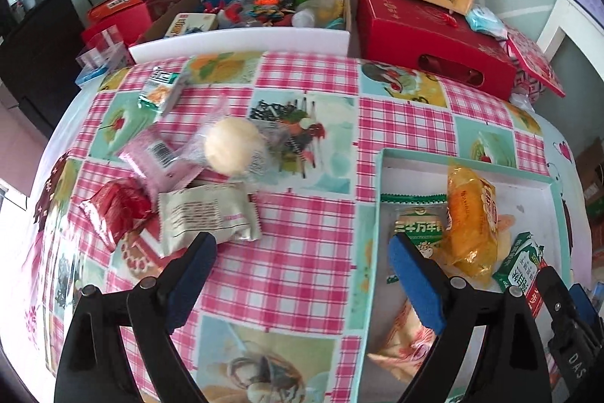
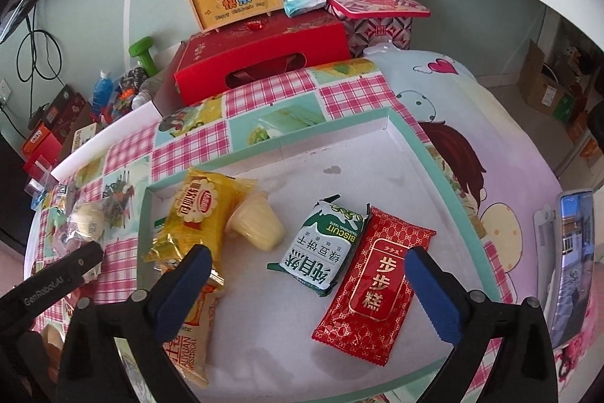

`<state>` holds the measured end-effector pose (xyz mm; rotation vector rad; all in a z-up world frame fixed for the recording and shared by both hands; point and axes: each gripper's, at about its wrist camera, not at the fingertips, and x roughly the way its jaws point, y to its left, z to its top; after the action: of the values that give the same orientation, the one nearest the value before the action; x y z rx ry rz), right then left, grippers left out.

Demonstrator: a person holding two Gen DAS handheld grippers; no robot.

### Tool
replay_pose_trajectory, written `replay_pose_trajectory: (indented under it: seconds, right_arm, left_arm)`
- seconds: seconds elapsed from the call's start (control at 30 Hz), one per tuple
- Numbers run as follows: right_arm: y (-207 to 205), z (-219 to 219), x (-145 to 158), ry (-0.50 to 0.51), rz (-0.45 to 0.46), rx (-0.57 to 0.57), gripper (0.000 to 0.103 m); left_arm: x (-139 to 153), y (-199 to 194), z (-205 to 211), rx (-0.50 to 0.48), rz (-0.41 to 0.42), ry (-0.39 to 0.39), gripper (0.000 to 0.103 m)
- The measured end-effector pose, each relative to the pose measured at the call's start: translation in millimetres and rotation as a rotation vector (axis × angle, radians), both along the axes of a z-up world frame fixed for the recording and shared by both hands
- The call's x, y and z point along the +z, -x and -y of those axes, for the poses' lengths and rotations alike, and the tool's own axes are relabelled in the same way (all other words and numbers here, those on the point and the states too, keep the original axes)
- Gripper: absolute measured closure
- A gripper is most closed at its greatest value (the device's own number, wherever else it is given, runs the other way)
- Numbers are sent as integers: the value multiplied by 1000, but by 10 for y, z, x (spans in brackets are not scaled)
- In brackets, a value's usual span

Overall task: Organize snacks
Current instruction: 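Move both tools back over the snack pile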

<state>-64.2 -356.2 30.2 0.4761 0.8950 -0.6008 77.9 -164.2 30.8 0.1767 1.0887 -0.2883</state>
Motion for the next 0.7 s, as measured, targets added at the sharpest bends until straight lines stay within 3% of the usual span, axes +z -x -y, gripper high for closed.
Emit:
replay_pose_trajectory:
  seconds: [0.33,0.53,0.7]
  right_arm:
    - [16,-200,28,35,-35,21,0]
    - [-16,-278,-14,15,-71,8,0]
    - [-107,-383,58,38,-41,16,0]
  left_arm:
    - [-63,80,-482,17,35,-37,10]
    - [-98,-13,-676,40,23,-19,10]
    - [-48,-135,-819,52,21,27,10]
